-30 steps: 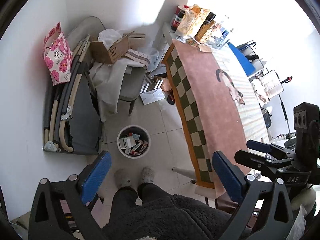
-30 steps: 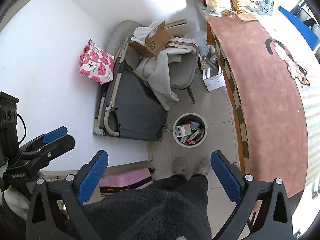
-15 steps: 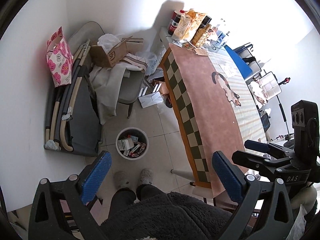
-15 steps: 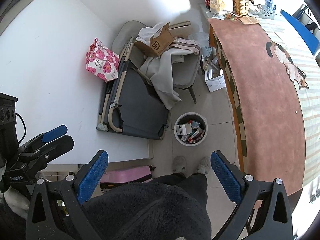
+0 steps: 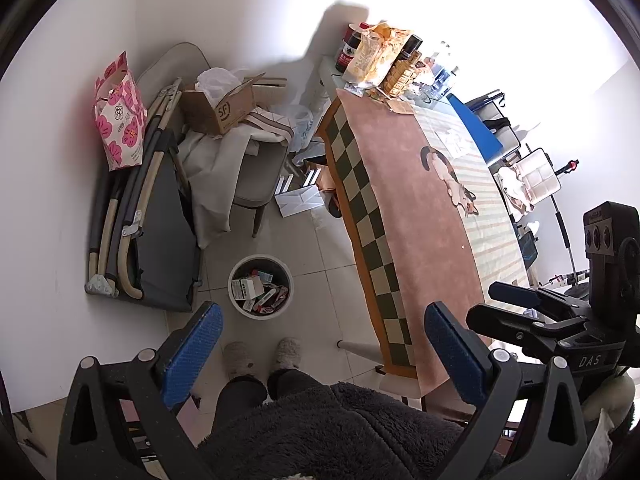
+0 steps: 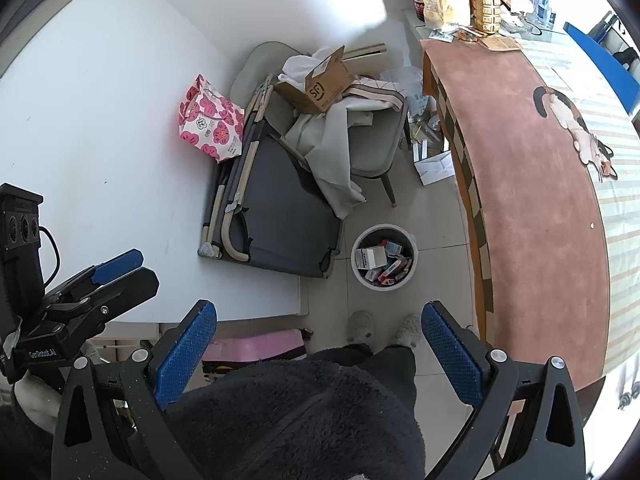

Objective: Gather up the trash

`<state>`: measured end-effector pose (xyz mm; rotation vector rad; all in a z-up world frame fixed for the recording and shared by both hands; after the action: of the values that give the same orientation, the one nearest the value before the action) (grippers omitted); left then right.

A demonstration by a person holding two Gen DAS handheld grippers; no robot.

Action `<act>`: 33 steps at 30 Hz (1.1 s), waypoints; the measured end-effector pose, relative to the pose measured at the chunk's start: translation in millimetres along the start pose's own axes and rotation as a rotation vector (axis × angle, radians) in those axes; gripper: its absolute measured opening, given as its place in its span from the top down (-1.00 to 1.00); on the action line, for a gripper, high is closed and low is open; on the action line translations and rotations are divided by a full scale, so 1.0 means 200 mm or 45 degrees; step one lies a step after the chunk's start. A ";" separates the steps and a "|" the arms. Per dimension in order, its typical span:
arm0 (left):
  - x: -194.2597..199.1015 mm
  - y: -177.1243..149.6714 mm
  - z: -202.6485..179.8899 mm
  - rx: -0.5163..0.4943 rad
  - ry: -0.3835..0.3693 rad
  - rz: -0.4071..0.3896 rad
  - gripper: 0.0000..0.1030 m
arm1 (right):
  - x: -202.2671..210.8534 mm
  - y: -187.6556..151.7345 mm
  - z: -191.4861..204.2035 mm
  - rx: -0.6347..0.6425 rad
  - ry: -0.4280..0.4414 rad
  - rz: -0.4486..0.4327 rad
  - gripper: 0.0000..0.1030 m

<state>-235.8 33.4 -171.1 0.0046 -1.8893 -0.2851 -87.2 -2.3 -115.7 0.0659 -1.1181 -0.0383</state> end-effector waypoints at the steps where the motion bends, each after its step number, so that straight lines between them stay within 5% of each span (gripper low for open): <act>1: 0.00 0.00 0.00 0.001 -0.001 0.001 -1.00 | 0.00 0.00 0.00 -0.003 -0.003 -0.001 -1.00; 33: 0.04 -0.05 0.01 -0.001 -0.004 -0.002 -1.00 | 0.01 -0.08 0.05 0.032 0.045 0.031 -1.00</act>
<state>-240.8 23.4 -166.7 0.0051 -1.8924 -0.2875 -95.7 -18.0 -111.3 0.0750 -1.0841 -0.0013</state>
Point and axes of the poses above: each gripper's, at about its wrist camera, not at the fingertips, and x roughly against the way its jaws point, z to its left, y to its top, the point moved 9 cm from there along -x, roughly the way its jaws point, and after that the axes turned 11 degrees about z, right-handed, at the moved point
